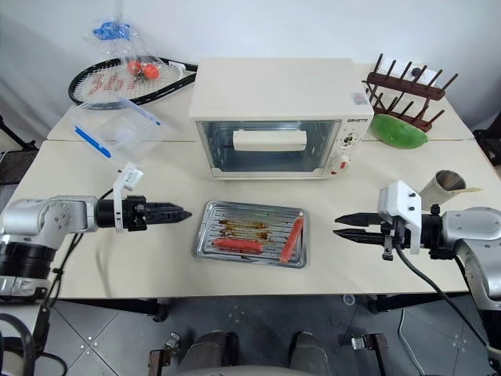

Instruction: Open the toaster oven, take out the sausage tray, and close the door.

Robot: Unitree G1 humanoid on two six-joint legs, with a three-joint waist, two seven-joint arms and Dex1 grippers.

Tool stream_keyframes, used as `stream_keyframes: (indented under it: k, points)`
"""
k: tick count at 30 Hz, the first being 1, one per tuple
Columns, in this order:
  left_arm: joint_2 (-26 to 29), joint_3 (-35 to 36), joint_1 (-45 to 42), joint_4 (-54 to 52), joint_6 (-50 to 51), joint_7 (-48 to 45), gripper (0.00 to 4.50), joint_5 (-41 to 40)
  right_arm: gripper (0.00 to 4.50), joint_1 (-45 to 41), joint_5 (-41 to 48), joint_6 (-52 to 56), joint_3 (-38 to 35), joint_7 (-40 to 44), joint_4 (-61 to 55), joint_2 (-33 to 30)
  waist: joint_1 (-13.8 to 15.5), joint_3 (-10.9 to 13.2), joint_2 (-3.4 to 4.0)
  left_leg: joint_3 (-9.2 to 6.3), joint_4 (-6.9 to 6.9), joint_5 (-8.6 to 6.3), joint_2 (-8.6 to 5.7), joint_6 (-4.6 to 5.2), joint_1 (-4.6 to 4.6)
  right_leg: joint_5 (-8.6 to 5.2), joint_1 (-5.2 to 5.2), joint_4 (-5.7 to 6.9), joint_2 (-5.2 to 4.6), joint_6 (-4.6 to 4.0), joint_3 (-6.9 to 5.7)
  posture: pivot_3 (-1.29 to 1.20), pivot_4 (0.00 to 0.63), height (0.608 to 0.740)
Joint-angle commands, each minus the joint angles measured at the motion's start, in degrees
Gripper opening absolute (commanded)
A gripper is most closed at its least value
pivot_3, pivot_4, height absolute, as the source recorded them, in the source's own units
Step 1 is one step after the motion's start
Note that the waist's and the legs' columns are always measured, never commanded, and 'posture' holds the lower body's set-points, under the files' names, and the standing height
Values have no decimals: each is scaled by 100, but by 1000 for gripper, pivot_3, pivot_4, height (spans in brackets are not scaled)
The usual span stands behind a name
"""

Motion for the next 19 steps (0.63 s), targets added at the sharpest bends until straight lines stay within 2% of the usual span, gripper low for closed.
stream_keyframes:
  k: [1,6,7,10,12,15,19]
  points:
    - [18,476,436,-38,-2094,-1098,4500,278,2476,-188,68,-452,13,632,472,-142,11,1,-2,2,2,-2,0,1,0,0,0,-1,0,0,0,0,150,740]
    - [312,335,945,97,-3368,-2061,4500,821,4079,-544,-168,-986,151,1022,1256,-186,-6,3,0,7,-2,-5,1,0,3,0,-2,-2,0,0,1,0,150,740]
    - [522,290,1112,294,-3746,-2426,4500,1011,4352,-600,-262,-1153,143,1076,1503,-234,-16,3,0,9,-2,-6,1,0,3,0,-3,-2,0,0,2,0,150,740]
    - [918,175,1358,813,-4543,-2960,4500,1301,4435,-697,-463,-1529,144,1153,2040,-344,-57,3,1,10,-8,-7,2,0,3,0,-8,-1,0,0,1,0,150,740]
    - [1094,143,1332,1225,-4712,-2908,4500,1513,4435,-676,-640,-1811,120,1041,2415,-393,-57,4,2,9,-8,-7,3,1,2,0,-8,-1,-1,0,-2,0,150,740]
    - [1105,145,1187,1557,-4838,-2764,4500,1592,4435,-622,-767,-2027,58,861,2720,-364,-64,4,3,11,-5,-9,2,3,2,0,-7,2,-3,0,-2,0,150,740]
    - [1017,131,1001,1862,-4697,-2664,4500,1597,4435,-379,-614,-1403,-254,-24,2385,-149,-80,5,5,10,-3,-8,3,3,3,0,-10,15,-4,0,-5,0,150,740]
